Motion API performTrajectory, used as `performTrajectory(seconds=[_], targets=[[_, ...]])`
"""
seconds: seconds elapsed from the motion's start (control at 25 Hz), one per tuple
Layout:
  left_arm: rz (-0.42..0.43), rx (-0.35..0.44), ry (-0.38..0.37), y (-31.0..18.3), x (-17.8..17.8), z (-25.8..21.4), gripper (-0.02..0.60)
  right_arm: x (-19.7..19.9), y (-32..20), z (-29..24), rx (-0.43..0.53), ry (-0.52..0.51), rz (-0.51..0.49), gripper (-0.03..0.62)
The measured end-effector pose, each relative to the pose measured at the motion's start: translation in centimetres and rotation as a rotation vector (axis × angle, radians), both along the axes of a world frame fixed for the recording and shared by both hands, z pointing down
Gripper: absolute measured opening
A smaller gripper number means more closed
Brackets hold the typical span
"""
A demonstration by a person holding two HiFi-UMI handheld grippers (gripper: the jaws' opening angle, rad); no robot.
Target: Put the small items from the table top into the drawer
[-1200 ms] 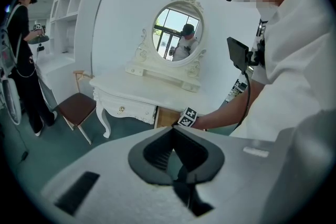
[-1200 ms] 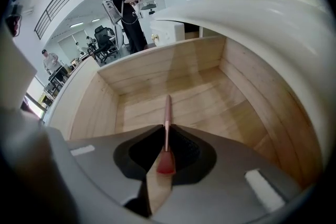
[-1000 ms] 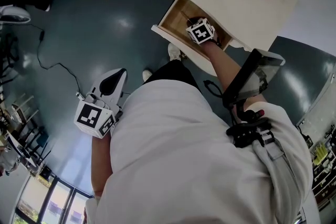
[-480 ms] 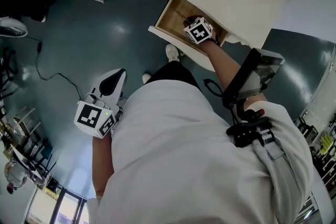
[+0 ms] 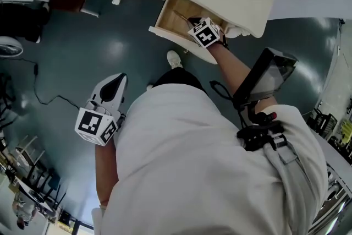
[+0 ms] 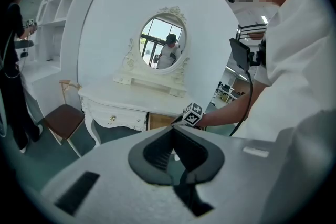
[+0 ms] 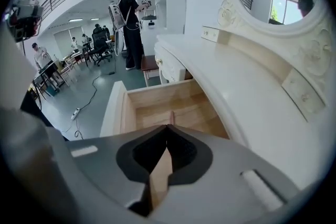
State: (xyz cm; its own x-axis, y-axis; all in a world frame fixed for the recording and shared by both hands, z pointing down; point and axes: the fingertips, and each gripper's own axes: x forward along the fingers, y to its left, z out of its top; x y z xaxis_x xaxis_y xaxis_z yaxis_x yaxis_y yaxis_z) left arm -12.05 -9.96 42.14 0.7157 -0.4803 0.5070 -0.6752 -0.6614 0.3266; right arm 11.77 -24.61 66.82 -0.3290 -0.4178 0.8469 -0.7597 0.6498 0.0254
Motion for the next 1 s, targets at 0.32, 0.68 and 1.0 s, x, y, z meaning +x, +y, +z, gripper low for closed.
performTrajectory(seconds=[0.32,0.68,1.0], targets=[[0.022,0.02,0.042,2.6,-2.1,0.6,0.002,-1.1,2.8,-3.9,0.061,0.004,0.017,0.002],[0.083,0.049,0.07,8.0,-5.5,0.4,0.002,-6.7,9.0,-9.6,0.124,0.012,-0.04,0.002],[0.12,0.056,0.085,12.1,-6.6,0.9,0.002,-11.3,15.7,-12.5,0.14,-0.037,-0.083,0.0]])
